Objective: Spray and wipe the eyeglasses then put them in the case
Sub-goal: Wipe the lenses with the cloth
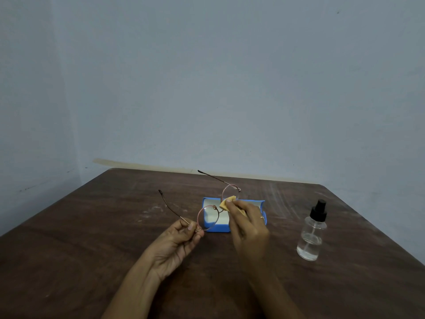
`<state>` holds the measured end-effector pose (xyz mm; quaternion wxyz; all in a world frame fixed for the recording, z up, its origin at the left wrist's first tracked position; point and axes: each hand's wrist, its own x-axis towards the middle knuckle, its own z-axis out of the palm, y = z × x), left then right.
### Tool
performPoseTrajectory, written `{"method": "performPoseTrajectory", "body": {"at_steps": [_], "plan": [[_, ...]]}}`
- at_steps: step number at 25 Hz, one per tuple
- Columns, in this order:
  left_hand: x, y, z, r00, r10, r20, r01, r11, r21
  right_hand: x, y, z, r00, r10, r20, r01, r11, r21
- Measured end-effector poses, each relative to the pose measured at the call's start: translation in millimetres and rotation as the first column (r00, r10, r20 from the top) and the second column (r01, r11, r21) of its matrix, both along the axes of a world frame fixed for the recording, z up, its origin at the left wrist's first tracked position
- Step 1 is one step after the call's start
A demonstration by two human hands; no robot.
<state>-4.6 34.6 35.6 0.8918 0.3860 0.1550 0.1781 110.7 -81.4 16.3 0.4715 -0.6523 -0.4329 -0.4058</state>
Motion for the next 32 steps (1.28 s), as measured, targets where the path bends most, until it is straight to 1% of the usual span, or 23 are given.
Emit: {"method": "performPoseTrajectory", "body": {"at_steps": [5,11,16,21,23,28,32], "plan": [[0.2,-1.8,-0.5,1.000,-0.015,0.012,0.015,1.000,-0.010,2.6,-4.7,2.2,0.996,-0.025,-0.082,0.026,1.000,0.005],[0.6,-2.9,-3.1,0.999,-0.029,-0.019,0.030,0.998,0.059,6.7,-6.9,5.2,0.988,-0.043,-0.150,0.054,0.996,0.071],[1.7,-2.4,-4.8,0.999,-0.039,-0.026,0.041,0.994,0.098,5.9,-8.5,7.6,0.990,-0.081,-0.115,0.086,0.996,0.035],[1.4,-1.4,-5.8,0.998,-0.040,-0.044,0.045,0.993,0.105,4.3,-7.0,3.6,0.999,-0.048,-0.009,0.048,0.997,-0.053],[2.2,-0.6,-6.4,0.999,-0.036,-0.041,0.039,0.995,0.087,4.0,-6.5,3.0,1.000,-0.025,0.017,0.026,0.998,-0.056],[3.8,1.2,-7.4,1.000,-0.008,-0.009,0.008,1.000,-0.006,0.8,-3.0,-0.1,1.000,0.026,0.010,-0.026,0.998,-0.055],[3.1,1.7,-6.6,0.999,-0.028,0.038,0.029,0.999,-0.030,0.9,-1.3,-2.1,0.999,0.024,-0.026,-0.025,0.998,-0.049]]}}
